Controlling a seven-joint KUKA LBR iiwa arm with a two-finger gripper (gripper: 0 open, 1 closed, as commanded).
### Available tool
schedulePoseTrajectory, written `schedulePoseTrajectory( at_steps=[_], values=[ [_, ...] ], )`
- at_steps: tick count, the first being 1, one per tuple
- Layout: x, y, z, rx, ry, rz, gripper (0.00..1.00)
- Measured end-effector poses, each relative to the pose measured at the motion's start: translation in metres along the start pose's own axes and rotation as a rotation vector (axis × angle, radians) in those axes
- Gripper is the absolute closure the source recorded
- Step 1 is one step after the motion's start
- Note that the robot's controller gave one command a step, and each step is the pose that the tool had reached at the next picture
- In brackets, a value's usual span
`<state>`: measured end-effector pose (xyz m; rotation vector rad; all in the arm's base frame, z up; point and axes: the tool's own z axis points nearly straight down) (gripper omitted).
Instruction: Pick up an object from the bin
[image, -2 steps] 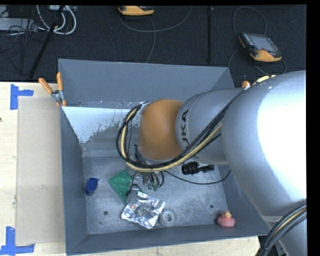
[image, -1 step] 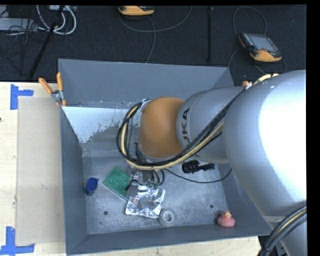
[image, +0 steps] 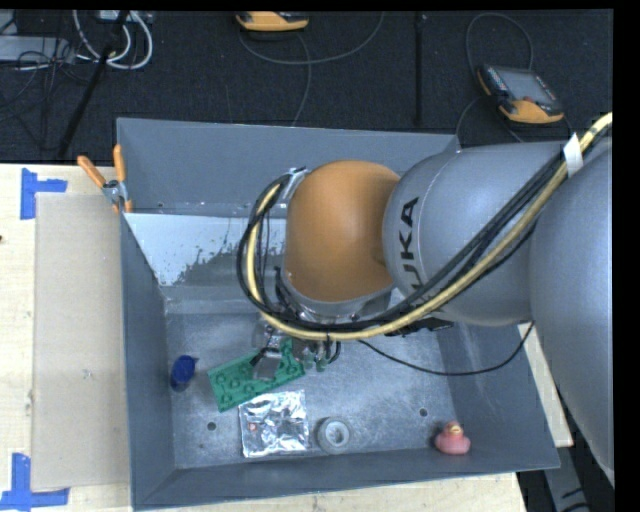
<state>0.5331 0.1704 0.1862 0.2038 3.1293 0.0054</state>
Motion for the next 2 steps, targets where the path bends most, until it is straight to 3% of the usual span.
schedulePoseTrajectory(
  at_steps=[1, 2],
  values=[
    [-0.011, -0.038, -0.107, 0.002, 0.000, -0.442, 1.00],
    [0.011, -0.053, -0.097, 0.003, 0.009, -0.482, 1.00]
  ],
)
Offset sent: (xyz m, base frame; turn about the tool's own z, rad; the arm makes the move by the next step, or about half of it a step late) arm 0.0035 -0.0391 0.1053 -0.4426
